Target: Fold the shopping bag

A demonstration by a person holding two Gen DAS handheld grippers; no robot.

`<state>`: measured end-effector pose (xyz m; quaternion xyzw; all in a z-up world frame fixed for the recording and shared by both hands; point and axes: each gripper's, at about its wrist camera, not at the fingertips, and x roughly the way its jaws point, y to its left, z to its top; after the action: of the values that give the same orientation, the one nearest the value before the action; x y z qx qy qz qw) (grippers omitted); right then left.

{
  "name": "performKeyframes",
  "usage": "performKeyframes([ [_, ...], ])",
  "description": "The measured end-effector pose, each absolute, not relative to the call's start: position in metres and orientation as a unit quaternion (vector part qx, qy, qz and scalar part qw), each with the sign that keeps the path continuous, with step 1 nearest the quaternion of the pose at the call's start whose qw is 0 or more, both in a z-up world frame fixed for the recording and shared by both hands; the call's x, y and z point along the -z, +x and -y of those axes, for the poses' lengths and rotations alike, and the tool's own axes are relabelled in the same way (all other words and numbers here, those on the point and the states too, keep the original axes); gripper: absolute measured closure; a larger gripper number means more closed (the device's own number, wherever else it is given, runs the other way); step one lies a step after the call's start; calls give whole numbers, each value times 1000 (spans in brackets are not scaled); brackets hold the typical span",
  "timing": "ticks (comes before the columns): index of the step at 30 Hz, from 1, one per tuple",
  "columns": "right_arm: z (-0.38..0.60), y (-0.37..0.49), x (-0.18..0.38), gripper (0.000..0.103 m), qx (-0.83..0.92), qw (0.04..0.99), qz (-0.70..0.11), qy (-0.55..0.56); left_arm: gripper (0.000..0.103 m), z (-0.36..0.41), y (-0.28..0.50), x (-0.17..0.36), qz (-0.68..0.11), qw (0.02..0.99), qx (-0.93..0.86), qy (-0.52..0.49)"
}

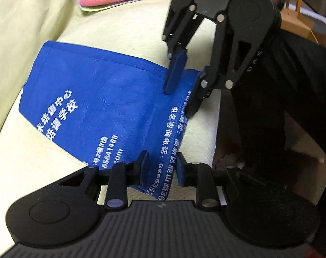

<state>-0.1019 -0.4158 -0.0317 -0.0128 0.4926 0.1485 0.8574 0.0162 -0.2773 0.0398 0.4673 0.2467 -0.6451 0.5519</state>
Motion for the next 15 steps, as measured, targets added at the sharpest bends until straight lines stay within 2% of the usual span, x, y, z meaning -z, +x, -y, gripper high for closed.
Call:
performKeyframes([
  [3,433,-94,29,72,-153,850,-502,44,60,277,25,-43,-242,564,640,462],
  [11,463,-90,35,73,-164,830,-506,165,63,282,47,-35,-281,569,641,431],
  [15,482,-85,48,74,-151,825,-492,231,61,279,55,-35,-294,574,646,409],
])
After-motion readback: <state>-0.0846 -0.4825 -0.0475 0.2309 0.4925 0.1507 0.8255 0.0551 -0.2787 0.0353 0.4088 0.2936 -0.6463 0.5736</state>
